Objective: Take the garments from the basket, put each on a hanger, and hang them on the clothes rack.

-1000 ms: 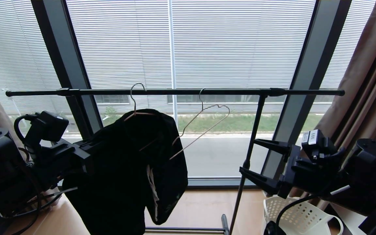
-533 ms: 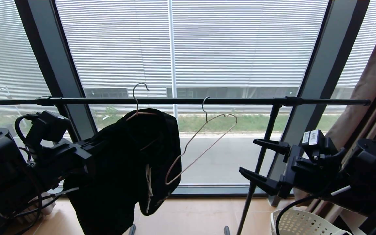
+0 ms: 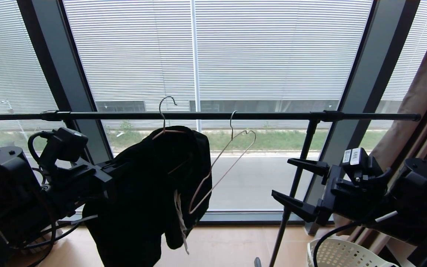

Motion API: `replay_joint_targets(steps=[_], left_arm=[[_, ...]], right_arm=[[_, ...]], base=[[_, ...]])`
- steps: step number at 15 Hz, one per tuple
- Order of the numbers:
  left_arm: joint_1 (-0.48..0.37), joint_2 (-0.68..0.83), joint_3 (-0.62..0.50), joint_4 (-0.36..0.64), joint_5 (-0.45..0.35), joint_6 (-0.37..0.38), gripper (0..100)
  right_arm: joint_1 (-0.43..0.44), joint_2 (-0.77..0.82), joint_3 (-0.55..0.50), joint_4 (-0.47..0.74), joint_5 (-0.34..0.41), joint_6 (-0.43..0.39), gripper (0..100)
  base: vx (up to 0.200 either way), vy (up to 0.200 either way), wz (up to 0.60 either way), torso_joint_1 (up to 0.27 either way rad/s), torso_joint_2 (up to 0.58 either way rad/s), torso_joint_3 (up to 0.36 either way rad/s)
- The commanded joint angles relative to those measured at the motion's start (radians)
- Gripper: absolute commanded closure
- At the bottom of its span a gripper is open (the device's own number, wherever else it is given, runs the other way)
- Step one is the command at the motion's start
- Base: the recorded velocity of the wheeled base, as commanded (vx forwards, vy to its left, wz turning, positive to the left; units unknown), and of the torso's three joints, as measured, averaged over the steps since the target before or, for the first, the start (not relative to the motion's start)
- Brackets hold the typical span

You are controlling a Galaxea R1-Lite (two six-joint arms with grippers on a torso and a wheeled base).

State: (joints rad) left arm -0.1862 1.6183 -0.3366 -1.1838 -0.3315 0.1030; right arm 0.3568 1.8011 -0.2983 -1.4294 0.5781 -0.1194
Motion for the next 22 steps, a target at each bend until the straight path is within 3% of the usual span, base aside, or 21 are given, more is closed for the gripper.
replay_joint_targets(steps=[1,8,18,19,22], left_arm=[[-0.004,0.078,-0.013,-0.039,0.000,0.000,100],[-0.022,0.390,-0.058,-0.378,0.003,-0.003,100],[-0.027,0.430,-0.076,-0.387,0.005,-0.003,100],[-0.027,0.426,-0.075,-0.387,0.003,-0.003,0],[-0.027,0.413,-0.059,-0.387,0.006,-0.005,0]], right_arm=[[0.001,0.003,0.001,0.000,0.000,0.000,0],[0.016,0.044,0.002,-0.002,0.000,-0.019,0],[0.022,0.046,0.005,-0.002,0.000,-0.019,0],[0.022,0.046,0.005,-0.002,0.000,-0.019,0],[0.022,0.044,0.005,-0.003,0.000,-0.019,0]], base=[[0.000,0.000,0.00,0.000,0.00,0.000],[0.000,0.000,0.00,0.000,0.00,0.000],[0.000,0.000,0.00,0.000,0.00,0.000],[0.000,0.000,0.00,0.000,0.00,0.000],[0.000,0.000,0.00,0.000,0.00,0.000]])
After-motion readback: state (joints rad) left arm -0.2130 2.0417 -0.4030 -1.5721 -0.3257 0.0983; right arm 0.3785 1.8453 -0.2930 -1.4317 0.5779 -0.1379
